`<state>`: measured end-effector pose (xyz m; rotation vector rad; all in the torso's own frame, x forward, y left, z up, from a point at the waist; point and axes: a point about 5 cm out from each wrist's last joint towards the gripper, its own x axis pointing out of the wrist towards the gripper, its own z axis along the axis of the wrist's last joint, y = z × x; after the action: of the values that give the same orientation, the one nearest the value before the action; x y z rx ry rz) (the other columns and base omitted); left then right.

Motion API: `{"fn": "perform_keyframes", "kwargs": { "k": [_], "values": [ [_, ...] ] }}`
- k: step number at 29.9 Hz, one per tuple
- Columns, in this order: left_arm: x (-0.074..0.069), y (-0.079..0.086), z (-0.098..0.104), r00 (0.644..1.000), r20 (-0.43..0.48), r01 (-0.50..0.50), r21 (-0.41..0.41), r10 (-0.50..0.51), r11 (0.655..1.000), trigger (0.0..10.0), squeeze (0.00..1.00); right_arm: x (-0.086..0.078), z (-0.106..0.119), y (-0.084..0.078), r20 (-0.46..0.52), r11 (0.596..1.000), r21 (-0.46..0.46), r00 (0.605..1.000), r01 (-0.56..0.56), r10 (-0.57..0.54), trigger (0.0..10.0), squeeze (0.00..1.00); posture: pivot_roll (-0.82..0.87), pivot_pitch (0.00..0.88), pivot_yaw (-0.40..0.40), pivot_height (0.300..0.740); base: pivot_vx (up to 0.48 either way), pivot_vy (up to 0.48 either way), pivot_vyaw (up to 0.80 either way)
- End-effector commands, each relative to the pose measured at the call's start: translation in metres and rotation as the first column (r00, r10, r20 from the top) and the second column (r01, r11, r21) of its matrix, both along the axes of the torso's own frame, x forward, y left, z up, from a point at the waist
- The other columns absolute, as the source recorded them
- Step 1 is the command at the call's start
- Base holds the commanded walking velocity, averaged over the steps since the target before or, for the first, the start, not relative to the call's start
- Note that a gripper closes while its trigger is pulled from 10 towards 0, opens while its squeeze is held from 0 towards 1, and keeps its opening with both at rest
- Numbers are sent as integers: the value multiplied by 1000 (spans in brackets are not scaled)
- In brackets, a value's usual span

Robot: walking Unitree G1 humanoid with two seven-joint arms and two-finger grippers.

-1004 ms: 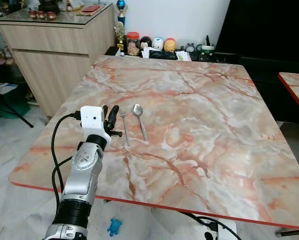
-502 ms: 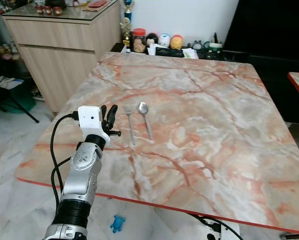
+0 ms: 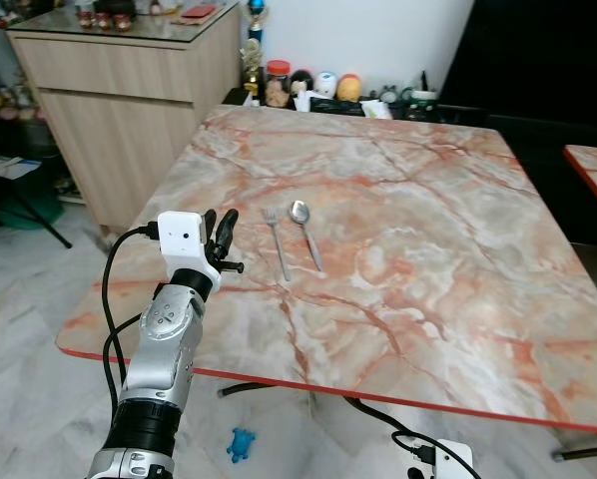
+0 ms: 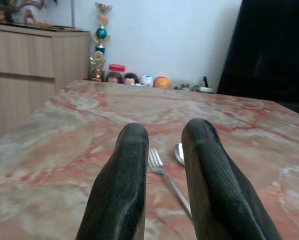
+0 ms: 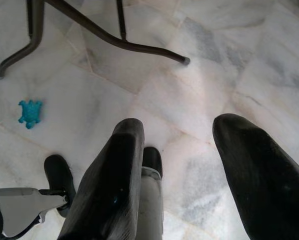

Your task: Setting the table

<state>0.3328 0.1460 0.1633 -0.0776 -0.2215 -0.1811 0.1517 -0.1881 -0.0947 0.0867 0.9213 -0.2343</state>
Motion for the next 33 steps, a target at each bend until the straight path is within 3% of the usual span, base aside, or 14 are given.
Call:
{"fn": "perform_keyframes", "kwargs": {
  "k": [1, 12, 14, 17, 22, 29, 33],
  "values": [
    [0, -4, 5, 1000, 18, 19, -2, -19, 1000, 10000, 0, 0, 0, -2, -5, 1000, -6, 1000, -1, 1, 10000, 0, 78, 0, -51, 740, 0, 0, 0],
    [6, -20, 1, 995, -58, 85, 27, -84, 996, 10000, 0, 0, 0, -3, -8, 1000, -10, 1000, -3, 3, 10000, 0, 88, 0, -54, 740, 0, 0, 0],
    [14, -29, -10, 983, -151, 119, 71, -107, 990, 10000, 0, 0, 0, -2, -8, 1000, -9, 1000, -5, 5, 10000, 0, 87, 0, -53, 740, 0, 0, 0],
    [21, -36, -14, 972, -196, 146, 64, -131, 987, 10000, 0, 0, 0, -2, -8, 1000, -9, 1000, -5, 5, 10000, 0, 87, 0, -53, 740, 0, 0, 0],
    [38, -49, -6, 964, -224, 159, 69, -140, 985, 10000, 0, 0, 0, -2, -8, 1000, -9, 1000, -1, 1, 10000, 0, 78, 2, -46, 740, 0, 0, 0],
    [58, -58, 4, 962, -265, 73, 19, -66, 997, 10000, 0, -2, -1, -2, -11, 1000, -9, 1000, 1, -1, 10000, 0, 71, 7, -42, 740, 0, 0, 0],
    [61, -65, 8, 966, -247, 84, 28, -75, 996, 10000, 0, -2, -1, -1, -12, 1000, -9, 1000, 0, 0, 10000, 0, 67, 12, -37, 740, 0, 0, 0]
  ]
}}
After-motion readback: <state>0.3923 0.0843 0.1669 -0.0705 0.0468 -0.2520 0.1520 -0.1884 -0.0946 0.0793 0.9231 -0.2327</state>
